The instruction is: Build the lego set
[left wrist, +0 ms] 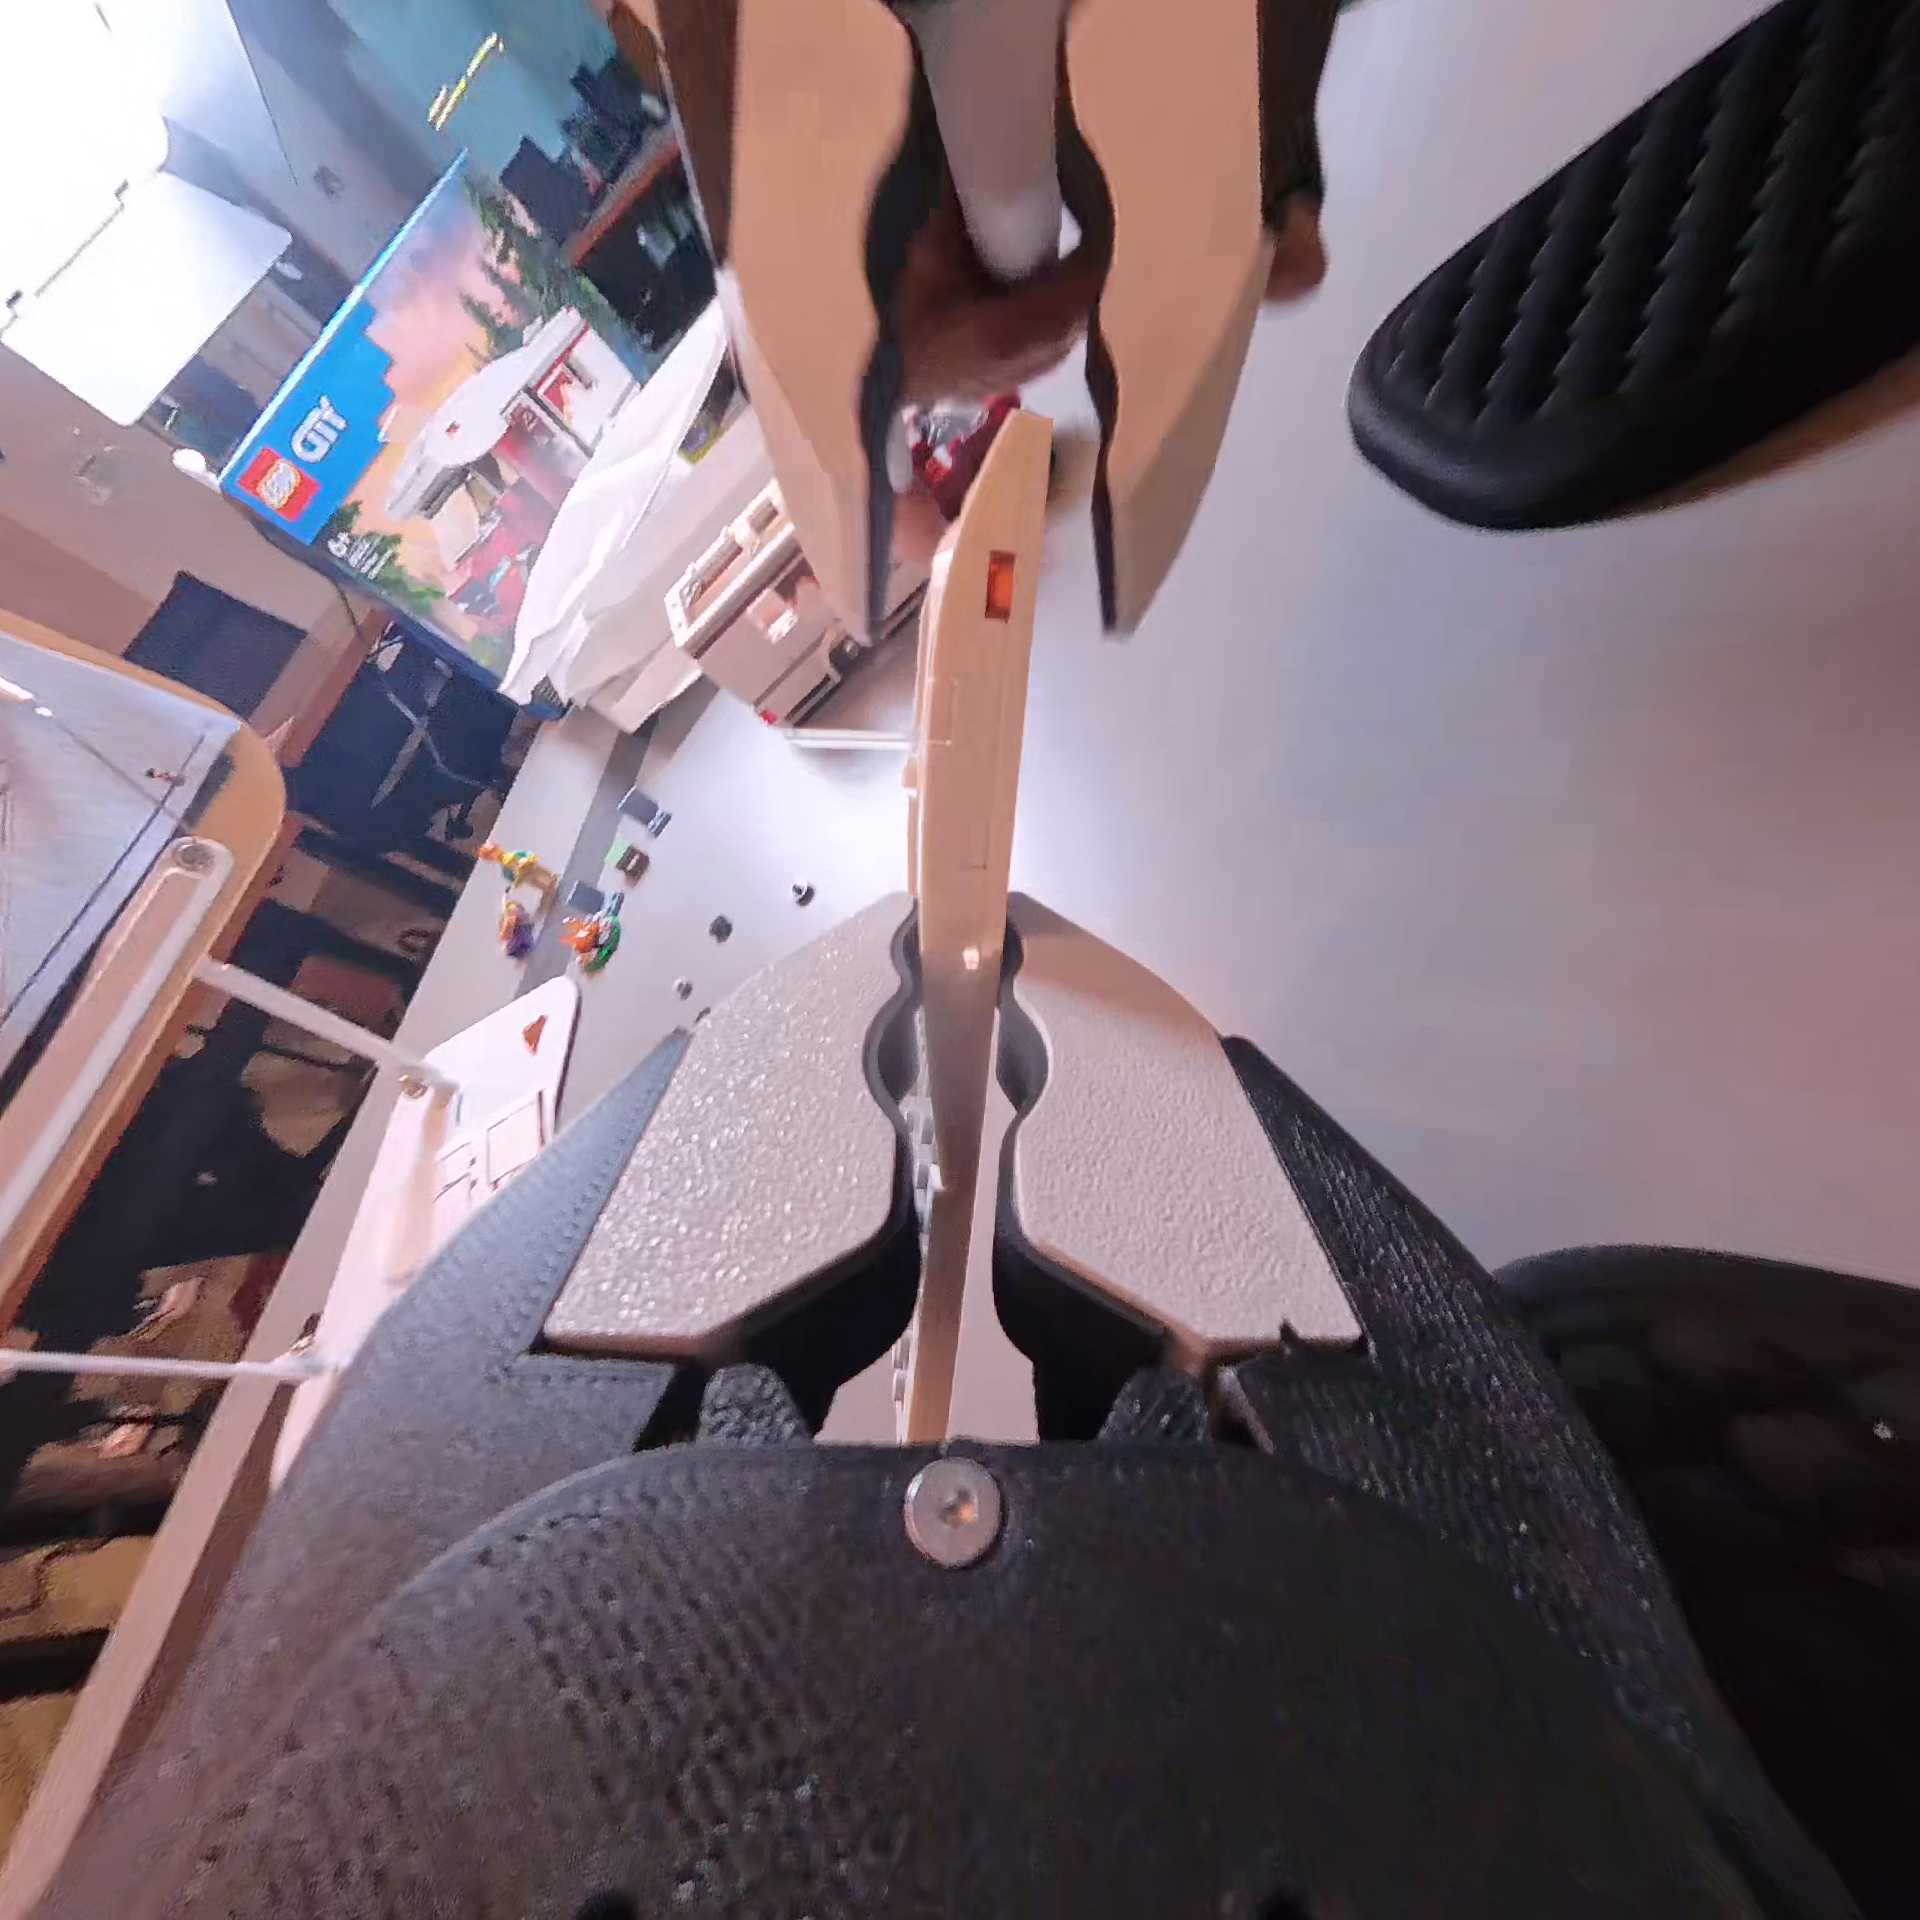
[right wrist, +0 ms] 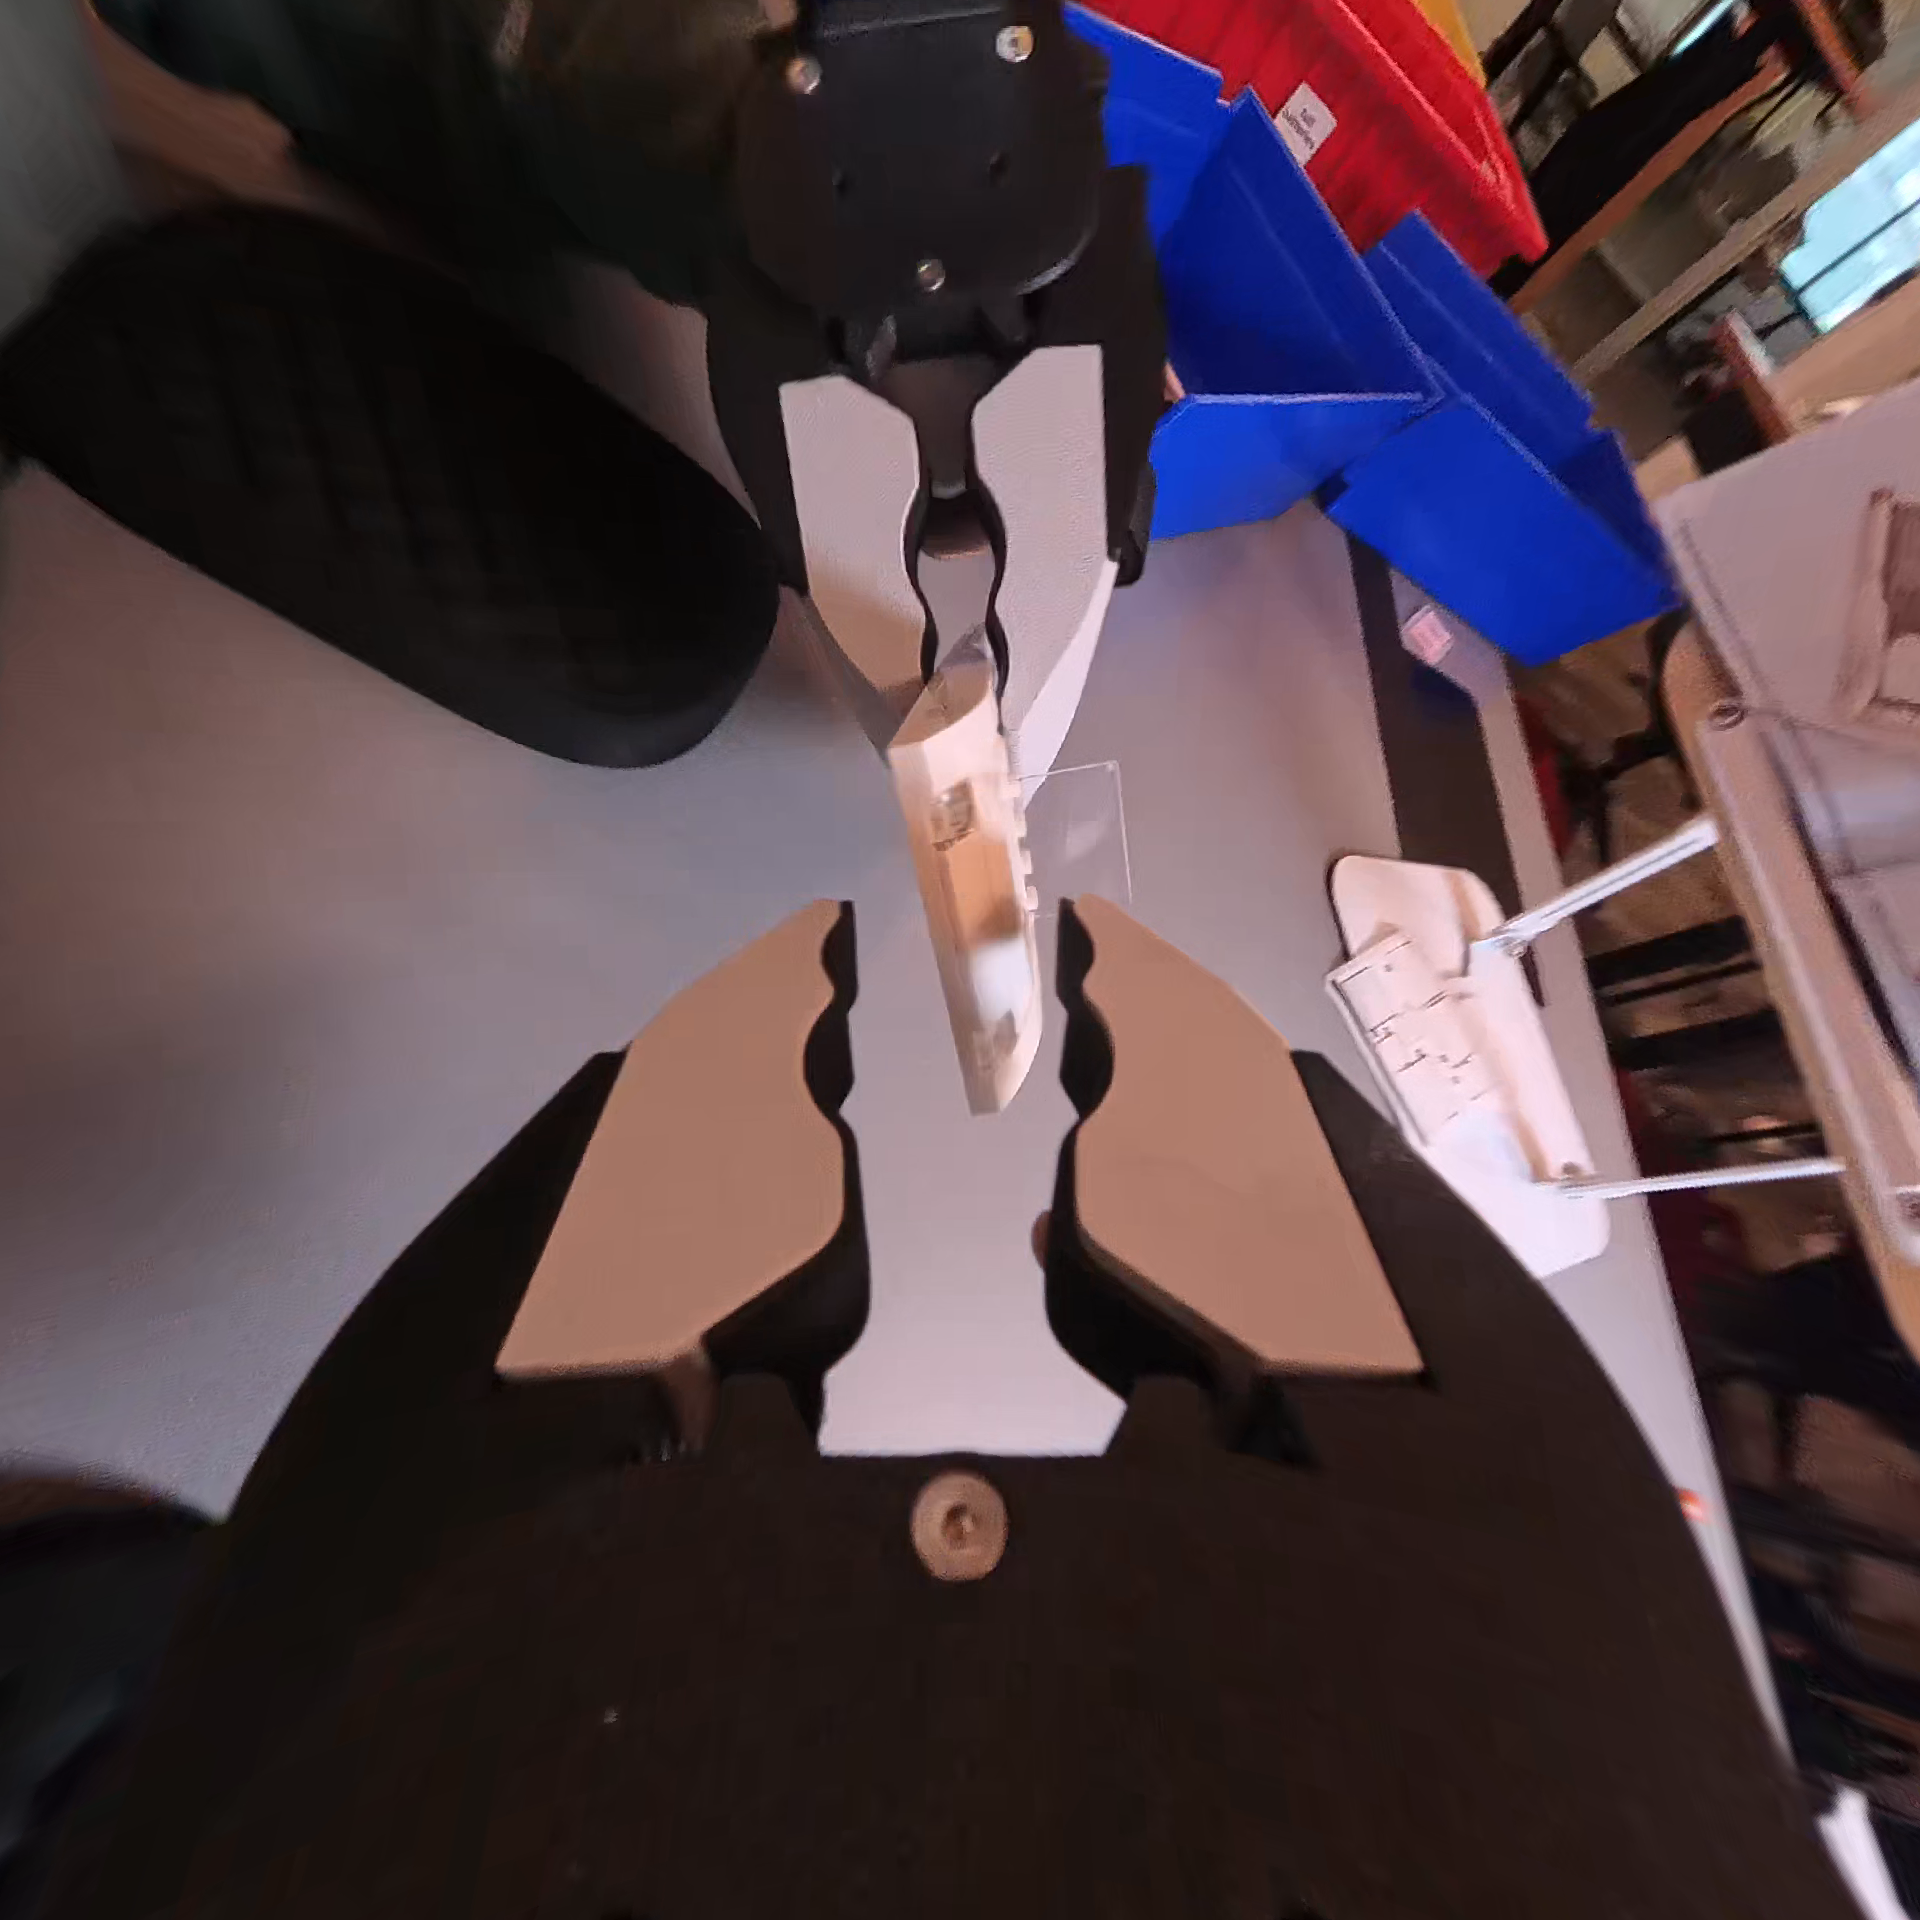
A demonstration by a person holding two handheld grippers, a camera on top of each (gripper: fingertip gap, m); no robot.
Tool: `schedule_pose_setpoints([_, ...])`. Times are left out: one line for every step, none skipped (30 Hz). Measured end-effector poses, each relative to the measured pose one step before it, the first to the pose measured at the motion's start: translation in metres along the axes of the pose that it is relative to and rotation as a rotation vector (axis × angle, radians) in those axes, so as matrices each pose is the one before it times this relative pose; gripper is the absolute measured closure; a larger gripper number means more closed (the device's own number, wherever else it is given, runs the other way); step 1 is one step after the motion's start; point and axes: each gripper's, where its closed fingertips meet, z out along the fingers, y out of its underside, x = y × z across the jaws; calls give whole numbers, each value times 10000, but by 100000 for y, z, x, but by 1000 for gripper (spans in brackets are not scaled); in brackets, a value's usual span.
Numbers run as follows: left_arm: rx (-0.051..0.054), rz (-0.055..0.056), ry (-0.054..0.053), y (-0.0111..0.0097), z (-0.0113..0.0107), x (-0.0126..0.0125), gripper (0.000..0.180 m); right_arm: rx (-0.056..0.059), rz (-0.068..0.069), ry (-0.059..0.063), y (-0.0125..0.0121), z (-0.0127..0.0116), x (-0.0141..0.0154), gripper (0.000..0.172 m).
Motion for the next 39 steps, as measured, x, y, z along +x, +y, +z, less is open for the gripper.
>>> schedule_pose_setpoints([174, -224, 194, -338, 14, 224, 170, 65, -427, 277, -102, 67, 3, 149])
schedule_pose_setpoints([105, -178, 159, -231, 18, 218, 170, 184, -255, 262, -263, -156, 174, 158])
schedule_pose_setpoints([131, -156, 25, -214, -10, 83, 170, 89, -24, 57, -224, -168, 82, 159])
schedule_pose_setpoints([48, -265, 69, -64, 44, 86, 170, -126, 132, -69, -63, -70, -39, 159])
schedule_pose_setpoints([-79, -308, 150, 180, 86, 145, 170, -138, 45, -14, -69, 27, -108, 159])
schedule_pose_setpoints([-104, -215, 107, 253, 114, 93, 169, -88, -6, 27, -52, 71, -120, 159])
schedule_pose_setpoints([-94, -110, -42, 198, 84, -23, 169, -162, 50, 12, 156, 85, -61, 159])
schedule_pose_setpoints([-74, -7, -191, -8, -12, -195, 164, -140, 126, -45, 234, 48, -50, 159])
schedule_pose_setpoints([13, 59, -203, -325, -174, -207, 153, -166, 187, -19, 319, 6, 22, 159])
schedule_pose_setpoints([65, 79, -138, -610, -281, -97, 147, -137, 91, 63, 278, -14, 107, 159])
schedule_pose_setpoints([103, 198, -145, -803, -232, 17, 145, -36, 5, 47, 95, -30, 4, 159])
schedule_pose_setpoints([94, 323, -50, -839, -33, 270, 146, -37, 6, -57, -21, 56, -160, 159])
schedule_pose_setpoints([-80, 335, 46, -580, 248, 411, 147, -56, -15, -48, -149, 149, -185, 159])
schedule_pose_setpoints([-228, 386, -31, -301, 410, 283, 147, -94, -154, 7, -184, 226, -161, 159])
schedule_pose_setpoints([-229, 471, -36, -150, 368, 205, 155, -185, -219, 34, -119, 263, -152, 159])
schedule_pose_setpoints([-227, 507, -178, 33, 190, -86, 166, -213, -284, 84, -6, 160, -120, 159])
schedule_pose_setpoints([-119, 339, -129, 116, 21, -174, 166, -19, -223, 313, -66, -31, 217, 159])
schedule_pose_setpoints([196, 21, -134, -251, -143, -172, 166, 176, 25, 191, -305, -224, 129, 159])
schedule_pose_setpoints([296, -89, -21, -371, -218, 19, 166, 199, 111, 54, -367, -284, -46, 158])
schedule_pose_setpoints([298, -117, -56, -372, -202, 45, 166, 265, 33, 72, -410, -378, -25, 158])
schedule_pose_setpoints([348, -81, -61, -385, -221, 74, 166, 485, 38, 58, -511, -525, 29, 154])
schedule_pose_setpoints([312, -128, -36, -258, -224, 100, 166, 530, 283, -60, -401, -613, 86, 144])
schedule_pose_setpoints([383, -194, 8, -327, -256, 138, 166, 379, 483, -296, -113, -554, -89, 139])
schedule_pose_setpoints([384, -220, 33, -369, -251, 141, 166, 410, 458, -324, -79, -459, -199, 135])
schedule_pose_setpoints([386, -152, 26, -427, -230, 136, 166, 489, 298, -177, -210, -340, -174, 134])
schedule_pose_setpoints([330, -102, 44, -439, -148, 162, 166, 443, 163, -168, -301, -179, -298, 134])
schedule_pose_setpoints([271, -86, 112, -415, -62, 250, 166, 241, 31, -129, -227, 7, -356, 136])
schedule_pose_setpoints([201, -62, 111, -359, 6, 233, 166, 75, -141, -46, -166, 127, -300, 140])
schedule_pose_setpoints([155, 19, 98, -316, 56, 234, 166, 44, -260, -7, -209, 163, -268, 146])
schedule_pose_setpoints([86, 34, 47, -215, 73, 146, 166, 117, -260, -19, -373, 118, -272, 156])
schedule_pose_setpoints([92, 13, 24, -197, 3, 40, 166, 104, -148, -5, -344, 49, -171, 158])
schedule_pose_setpoints([124, -65, 51, -195, -104, 21, 166, -7, -17, -23, -169, -3, -26, 158])
schedule_pose_setpoints([71, -81, 48, -127, -69, 32, 166, -43, 144, -63, -131, 9, -28, 158])
schedule_pose_setpoints([116, -54, -17, -135, -80, -33, 166, -14, 114, 18, -135, 17, 28, 158])
schedule_pose_setpoints([70, -101, 62, -16, -67, 21, 166, -94, 18, 30, 22, 74, -18, 158])
schedule_pose_setpoints([30, -131, 69, 117, -52, 10, 166, -164, -44, 74, 146, 109, 11, 159])
schedule_pose_setpoints([7, -36, -27, 185, -21, -30, 166, -178, -75, 81, 210, 92, 41, 159])
schedule_pose_setpoints([-45, -15, -47, 256, 37, 2, 166, -190, -82, 62, 282, 91, 42, 159])
schedule_pose_setpoints([-169, 29, -154, 322, 50, -168, 166, -149, -138, 205, 226, 104, 167, 159])
